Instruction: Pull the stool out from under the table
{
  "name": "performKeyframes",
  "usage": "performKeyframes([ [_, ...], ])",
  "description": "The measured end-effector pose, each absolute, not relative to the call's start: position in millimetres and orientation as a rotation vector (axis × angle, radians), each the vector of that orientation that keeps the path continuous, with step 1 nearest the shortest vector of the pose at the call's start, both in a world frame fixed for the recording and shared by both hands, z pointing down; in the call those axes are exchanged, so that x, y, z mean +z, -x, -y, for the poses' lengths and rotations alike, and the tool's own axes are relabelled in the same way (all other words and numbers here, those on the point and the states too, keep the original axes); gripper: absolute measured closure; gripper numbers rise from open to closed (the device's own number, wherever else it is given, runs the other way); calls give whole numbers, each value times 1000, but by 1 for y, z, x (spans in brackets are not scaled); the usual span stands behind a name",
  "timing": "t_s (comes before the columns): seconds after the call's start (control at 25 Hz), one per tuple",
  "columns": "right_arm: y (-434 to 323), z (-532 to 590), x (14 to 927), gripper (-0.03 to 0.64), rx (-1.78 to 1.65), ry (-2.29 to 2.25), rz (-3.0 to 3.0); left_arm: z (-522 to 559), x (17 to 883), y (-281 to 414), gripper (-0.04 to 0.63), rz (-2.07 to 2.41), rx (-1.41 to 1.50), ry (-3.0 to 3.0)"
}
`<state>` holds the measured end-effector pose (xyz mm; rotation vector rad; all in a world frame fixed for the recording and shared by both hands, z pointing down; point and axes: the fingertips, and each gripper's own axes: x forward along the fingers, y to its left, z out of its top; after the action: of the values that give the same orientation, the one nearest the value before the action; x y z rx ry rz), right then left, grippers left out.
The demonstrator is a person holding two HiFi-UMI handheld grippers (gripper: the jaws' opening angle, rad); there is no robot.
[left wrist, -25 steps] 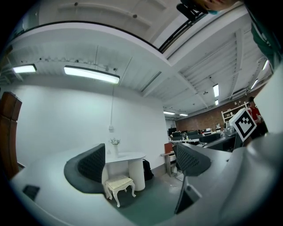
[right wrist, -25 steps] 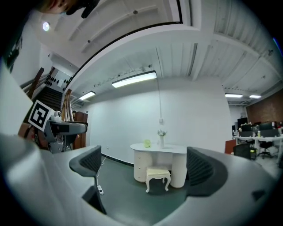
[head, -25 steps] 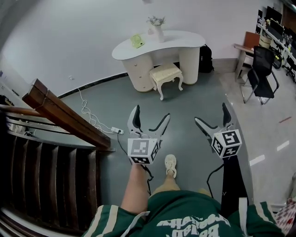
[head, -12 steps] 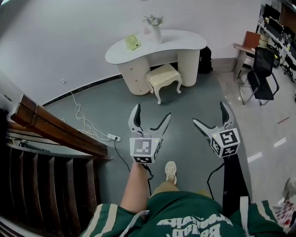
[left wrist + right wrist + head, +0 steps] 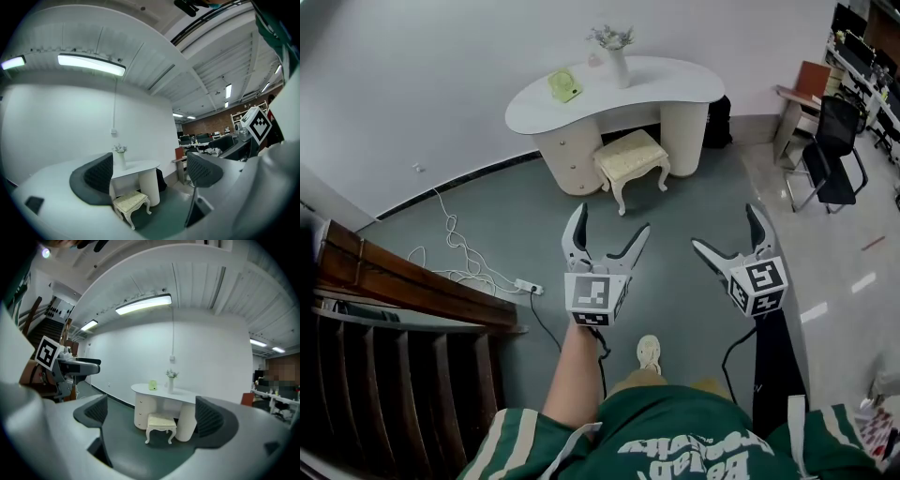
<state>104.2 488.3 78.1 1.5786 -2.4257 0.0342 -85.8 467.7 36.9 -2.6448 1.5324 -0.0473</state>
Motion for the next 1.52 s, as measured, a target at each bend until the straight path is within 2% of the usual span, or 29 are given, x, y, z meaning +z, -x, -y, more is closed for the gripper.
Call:
performKeyframes([
  [0.52, -89, -399, 70, 21, 15, -1630, 2420, -374, 36, 97, 112, -1470, -29, 2688],
  [1.52, -100, -306, 59, 38, -66, -1707, 2476, -289, 39, 94, 113, -1447, -60, 2663],
])
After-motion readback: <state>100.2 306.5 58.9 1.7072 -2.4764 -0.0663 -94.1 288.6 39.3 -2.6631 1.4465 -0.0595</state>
